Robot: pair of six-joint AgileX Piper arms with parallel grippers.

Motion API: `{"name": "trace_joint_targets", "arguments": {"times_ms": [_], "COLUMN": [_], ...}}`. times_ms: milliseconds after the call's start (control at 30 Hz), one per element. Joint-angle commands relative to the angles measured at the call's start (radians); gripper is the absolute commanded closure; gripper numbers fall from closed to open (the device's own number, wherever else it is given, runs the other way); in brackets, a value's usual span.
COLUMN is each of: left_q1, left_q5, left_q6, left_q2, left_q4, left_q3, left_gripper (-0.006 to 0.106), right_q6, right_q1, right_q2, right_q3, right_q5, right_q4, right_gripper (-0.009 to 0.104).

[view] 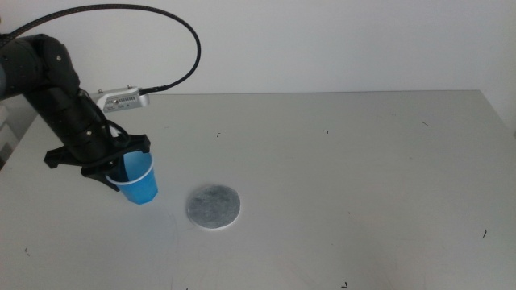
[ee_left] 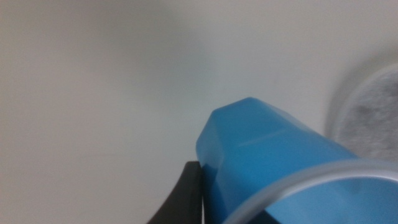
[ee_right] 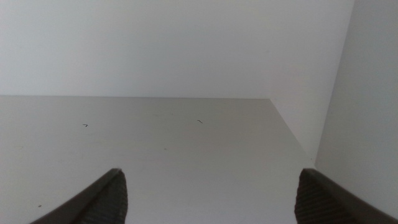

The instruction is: Place an empty cup on a cup mat.

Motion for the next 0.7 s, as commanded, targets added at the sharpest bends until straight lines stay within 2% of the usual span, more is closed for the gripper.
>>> {"name": "trace_joint_targets", "arguments": {"times_ms": [0,200,367,667], "left_q1": [-0.046,-0.178,-0.288,-0.356], "left_q5": [0.017,0.024,0.033,0.021], "left_q6": [-0.039,-0.139,-0.168,-0.192], "left_q2": [-0.054,-0.049,-0.019,0.049], "left_q4": [-0.017,0.033,0.041,0.056], "left_q3": [-0.066,-0.152,-0.183,-0.183], "left_gripper": [0.1,0.1,0.1,0.1], "right_q6": [-0.008,-0.008,-0.008,-0.008], "right_q1": [0.002,0.002,0.002,0.002], "right_q2": [-0.019,-0.019,-0.019,-0.019], "right_q3": [-0.012,-0.012,-0.012,-0.012], "right_q5": [-0.078,-0.078,-0.078,-0.078], "right_q4": [-0.009,-0.009,-0.009,-0.009], "right_gripper": [0.001,0.001,0.001,0.001]}}
